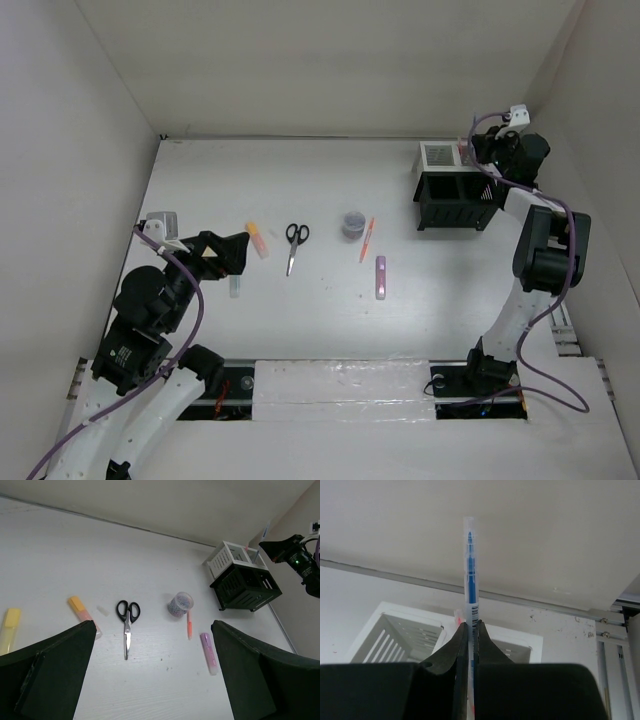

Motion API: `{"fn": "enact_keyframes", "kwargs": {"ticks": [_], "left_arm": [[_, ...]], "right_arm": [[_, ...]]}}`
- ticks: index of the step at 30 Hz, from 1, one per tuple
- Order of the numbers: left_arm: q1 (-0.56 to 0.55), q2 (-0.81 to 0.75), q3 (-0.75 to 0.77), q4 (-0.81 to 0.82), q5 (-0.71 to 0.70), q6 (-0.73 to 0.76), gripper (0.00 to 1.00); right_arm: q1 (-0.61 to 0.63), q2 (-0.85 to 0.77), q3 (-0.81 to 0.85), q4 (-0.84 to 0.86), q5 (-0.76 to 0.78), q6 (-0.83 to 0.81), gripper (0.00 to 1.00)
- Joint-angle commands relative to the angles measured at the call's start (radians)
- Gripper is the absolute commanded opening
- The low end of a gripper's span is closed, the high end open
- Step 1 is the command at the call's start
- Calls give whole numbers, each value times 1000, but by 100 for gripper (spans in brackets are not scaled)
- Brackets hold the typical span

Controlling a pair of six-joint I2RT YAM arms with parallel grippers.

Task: Sort the stationery into containers
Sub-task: Place the pen in the storage box.

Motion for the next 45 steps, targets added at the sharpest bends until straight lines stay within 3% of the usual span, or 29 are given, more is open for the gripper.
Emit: {"fn": "enact_keyframes", "kwargs": {"ticks": [1, 7, 9, 17, 26, 35, 40, 45], "left_arm": [[0, 8, -4, 61, 20, 18, 100], [0, -1, -4, 61, 20, 18, 100], [0, -1, -4, 61, 20, 18, 100], [0, -10, -4, 61, 1, 18, 100], [0, -10, -4, 61, -8, 18, 100], [0, -20, -4, 61, -8, 18, 100], [0, -20, -4, 61, -8, 18, 100], [0, -20, -4, 61, -8, 18, 100]], "right_arm": [[-10, 9, -27, 48, -19, 2, 0], [-29, 19, -45, 48, -29, 2, 0], [-29, 19, -45, 39, -29, 2, 6], [-49, 19, -33, -54, -72, 12, 11], [-49, 31, 22, -148, -94, -21, 10], [-38, 40, 42, -208, -54, -31, 15], [-38, 40, 44, -231, -31, -50, 29], [-29, 29, 33, -212, -31, -59, 29]]}}
